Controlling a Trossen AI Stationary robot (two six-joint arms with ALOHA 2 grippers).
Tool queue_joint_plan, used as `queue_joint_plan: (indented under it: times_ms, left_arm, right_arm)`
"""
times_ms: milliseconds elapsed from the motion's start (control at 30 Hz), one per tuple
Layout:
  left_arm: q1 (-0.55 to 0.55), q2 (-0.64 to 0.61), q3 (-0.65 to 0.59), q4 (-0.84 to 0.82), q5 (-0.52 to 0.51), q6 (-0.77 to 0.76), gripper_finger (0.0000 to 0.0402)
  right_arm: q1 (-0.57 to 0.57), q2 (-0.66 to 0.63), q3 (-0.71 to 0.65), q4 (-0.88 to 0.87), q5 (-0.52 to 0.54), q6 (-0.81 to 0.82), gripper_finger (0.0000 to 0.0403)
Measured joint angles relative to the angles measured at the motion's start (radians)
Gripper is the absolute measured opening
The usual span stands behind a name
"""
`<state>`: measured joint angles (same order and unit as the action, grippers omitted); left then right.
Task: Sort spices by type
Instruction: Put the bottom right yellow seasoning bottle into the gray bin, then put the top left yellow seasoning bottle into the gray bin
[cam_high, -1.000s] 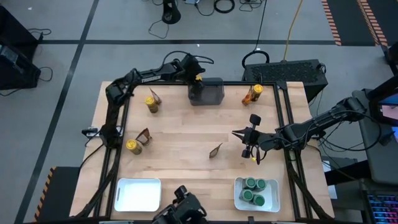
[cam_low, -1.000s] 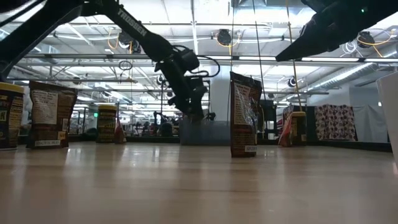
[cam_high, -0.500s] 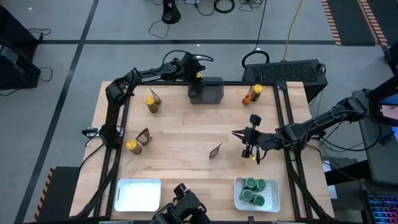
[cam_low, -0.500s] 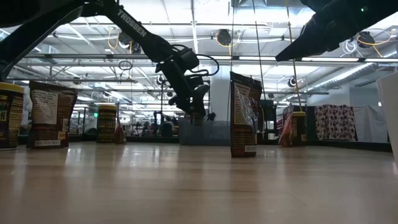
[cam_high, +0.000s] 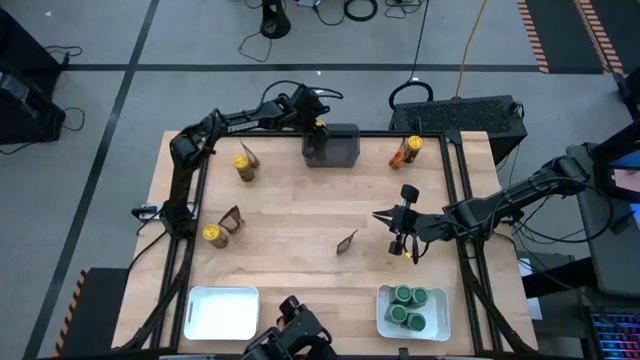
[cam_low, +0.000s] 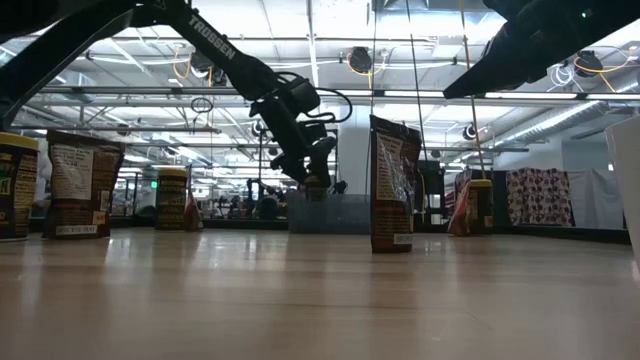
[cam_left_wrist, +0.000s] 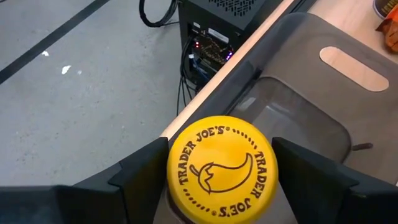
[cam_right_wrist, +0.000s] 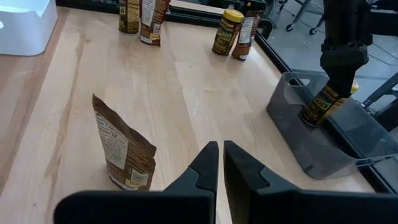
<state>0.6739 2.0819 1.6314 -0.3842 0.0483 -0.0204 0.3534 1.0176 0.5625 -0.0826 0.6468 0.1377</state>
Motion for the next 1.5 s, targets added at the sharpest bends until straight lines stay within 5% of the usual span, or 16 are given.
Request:
queue_joint_plan:
  times_ms: [300,633,833,1200,1500]
  left_arm:
    - [-0.003,-0.003,0.057,-0.077,0.026,0.026,0.0288]
    - [-0.020,-0.008,0.342,-0.488,-0.026,0.148,0.0288]
    - [-0.038,-0.136,0.414,-0.701,-0.026,0.212,0.0288]
    - [-0.118,-0.425,0.297,-1.012,-0.045,0.156,0.0287]
    - [-0.179,-0.578,0.005,-1.048,-0.072,0.052,0.0287]
  right_arm:
    - [0.000,0.000,0.000,0.000,-0.001,0.001,0.0006]
    - [0.000,0.000,0.000,0.000,-0.001,-0.010,0.0006]
    - [0.000,0.000,0.000,0.003,-0.001,-0.011,0.0006]
    - [0.000,0.000,0.000,0.005,0.003,-0.026,0.0006]
    - [0.000,0.000,0.000,0.004,0.002,-0.030,0.0006]
